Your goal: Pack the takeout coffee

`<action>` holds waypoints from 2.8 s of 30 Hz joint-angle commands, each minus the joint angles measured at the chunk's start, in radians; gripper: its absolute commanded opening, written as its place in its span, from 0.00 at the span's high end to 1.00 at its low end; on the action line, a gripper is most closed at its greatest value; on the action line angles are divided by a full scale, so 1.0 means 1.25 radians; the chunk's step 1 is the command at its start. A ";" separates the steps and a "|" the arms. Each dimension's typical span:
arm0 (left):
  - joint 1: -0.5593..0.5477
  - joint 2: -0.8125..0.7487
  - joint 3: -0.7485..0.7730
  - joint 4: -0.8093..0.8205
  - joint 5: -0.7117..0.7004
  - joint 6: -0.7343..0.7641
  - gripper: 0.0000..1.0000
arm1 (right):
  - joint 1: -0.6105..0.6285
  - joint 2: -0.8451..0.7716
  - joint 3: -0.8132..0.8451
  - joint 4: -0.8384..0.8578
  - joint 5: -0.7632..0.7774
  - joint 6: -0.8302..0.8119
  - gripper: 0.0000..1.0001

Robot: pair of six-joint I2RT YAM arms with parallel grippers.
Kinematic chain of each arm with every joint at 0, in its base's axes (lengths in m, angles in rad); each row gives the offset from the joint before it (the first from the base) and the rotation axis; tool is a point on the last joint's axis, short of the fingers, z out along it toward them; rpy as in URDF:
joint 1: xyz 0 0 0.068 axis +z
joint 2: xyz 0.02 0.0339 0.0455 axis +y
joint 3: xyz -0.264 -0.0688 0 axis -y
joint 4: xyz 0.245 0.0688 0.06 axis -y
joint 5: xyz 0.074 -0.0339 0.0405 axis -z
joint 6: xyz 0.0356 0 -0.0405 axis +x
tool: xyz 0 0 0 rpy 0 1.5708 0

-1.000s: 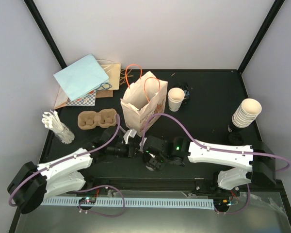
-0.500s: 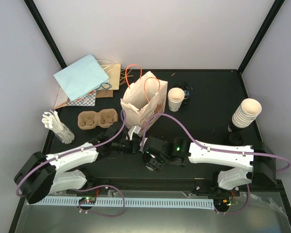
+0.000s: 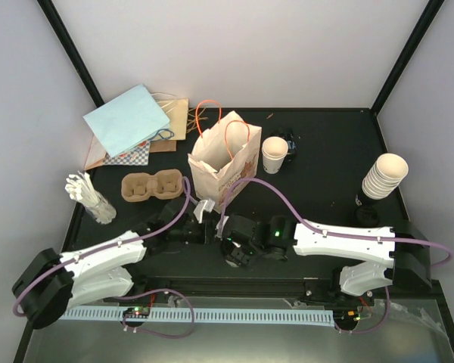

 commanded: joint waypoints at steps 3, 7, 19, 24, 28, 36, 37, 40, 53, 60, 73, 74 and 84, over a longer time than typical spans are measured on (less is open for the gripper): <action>-0.021 -0.089 0.059 -0.274 -0.060 0.083 0.66 | 0.013 0.045 -0.050 -0.017 -0.045 0.012 0.36; -0.021 -0.139 0.084 -0.323 -0.073 0.106 0.51 | 0.013 0.036 -0.048 -0.012 -0.033 0.012 0.36; -0.021 -0.098 0.070 -0.255 0.031 0.081 0.41 | 0.013 0.029 -0.045 -0.006 -0.029 0.011 0.35; -0.022 -0.046 0.078 -0.306 0.001 0.098 0.42 | 0.013 0.021 -0.032 -0.010 0.000 0.022 0.30; -0.023 -0.047 0.090 -0.329 -0.016 0.108 0.43 | 0.013 -0.011 -0.022 -0.003 0.030 0.045 0.23; -0.024 -0.048 0.114 -0.351 -0.031 0.113 0.42 | 0.004 -0.090 0.013 -0.001 0.018 0.100 0.08; -0.024 -0.048 0.121 -0.352 -0.031 0.114 0.42 | 0.001 -0.096 0.013 -0.004 0.015 0.110 0.08; -0.026 -0.051 0.158 -0.367 -0.040 0.121 0.35 | -0.019 -0.126 0.000 -0.014 -0.010 0.153 0.08; -0.160 -0.007 0.384 -0.646 -0.254 0.179 0.25 | -0.147 -0.357 -0.226 0.129 -0.250 0.397 0.40; -0.276 0.081 0.509 -0.775 -0.351 0.159 0.06 | -0.181 -0.415 -0.332 0.279 -0.347 0.480 0.55; -0.353 0.255 0.633 -0.849 -0.416 0.145 0.08 | -0.285 -0.423 -0.449 0.424 -0.466 0.534 0.67; -0.356 0.263 0.641 -0.852 -0.416 0.148 0.08 | -0.289 -0.424 -0.458 0.441 -0.475 0.538 0.68; -0.362 0.316 0.663 -0.876 -0.440 0.151 0.17 | -0.292 -0.401 -0.483 0.478 -0.490 0.544 0.72</action>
